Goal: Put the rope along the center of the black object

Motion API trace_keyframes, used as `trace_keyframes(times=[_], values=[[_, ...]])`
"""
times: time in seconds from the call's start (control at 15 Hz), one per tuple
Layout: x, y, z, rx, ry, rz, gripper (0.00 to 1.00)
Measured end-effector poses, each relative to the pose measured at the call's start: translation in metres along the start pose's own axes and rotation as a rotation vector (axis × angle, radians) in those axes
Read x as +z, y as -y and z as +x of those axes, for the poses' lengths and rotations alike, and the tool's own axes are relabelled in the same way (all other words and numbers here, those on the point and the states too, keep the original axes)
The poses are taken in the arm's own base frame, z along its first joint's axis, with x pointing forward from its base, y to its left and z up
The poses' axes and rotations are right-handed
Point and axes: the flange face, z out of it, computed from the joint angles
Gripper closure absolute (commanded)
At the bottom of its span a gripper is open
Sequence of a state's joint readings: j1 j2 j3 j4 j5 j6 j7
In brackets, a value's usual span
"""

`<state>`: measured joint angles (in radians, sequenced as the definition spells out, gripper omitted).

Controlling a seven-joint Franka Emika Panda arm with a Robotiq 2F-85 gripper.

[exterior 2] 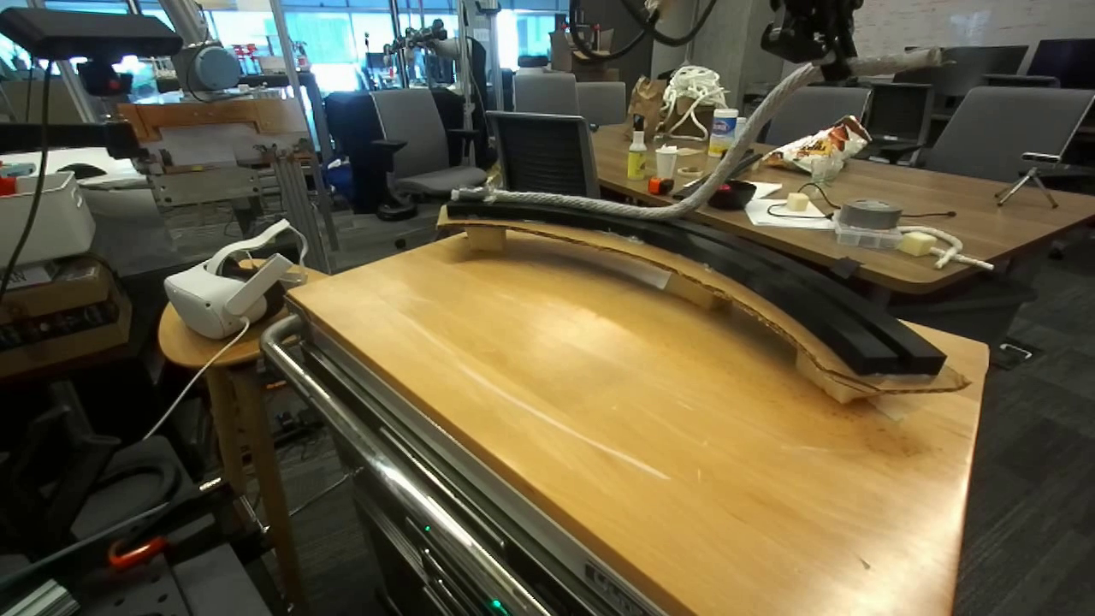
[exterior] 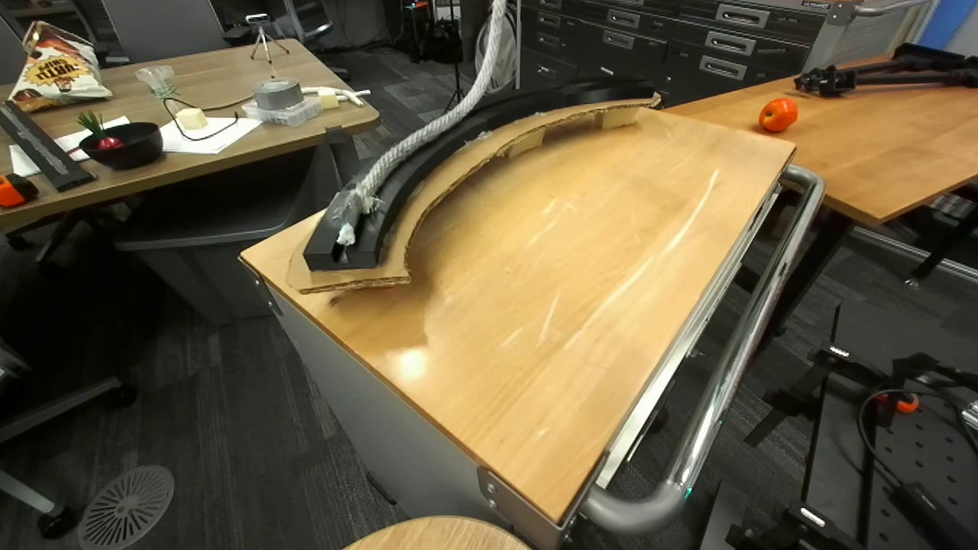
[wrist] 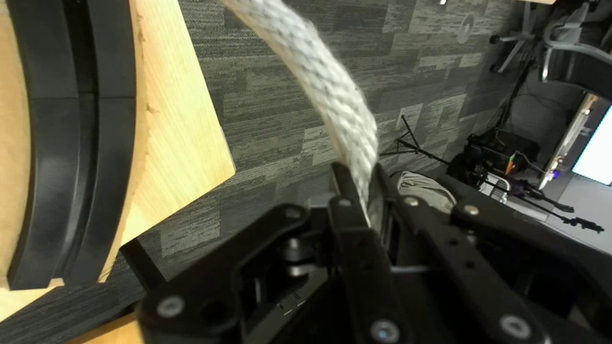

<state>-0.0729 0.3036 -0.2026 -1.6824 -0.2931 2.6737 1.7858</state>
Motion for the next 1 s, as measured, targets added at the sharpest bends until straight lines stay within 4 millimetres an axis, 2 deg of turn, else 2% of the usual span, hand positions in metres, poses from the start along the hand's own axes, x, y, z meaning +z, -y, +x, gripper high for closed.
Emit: trace_keyframes(times=[1.0], values=[[0.011, -0.013, -0.003, -0.122, -0.106, -0.098, 0.97]])
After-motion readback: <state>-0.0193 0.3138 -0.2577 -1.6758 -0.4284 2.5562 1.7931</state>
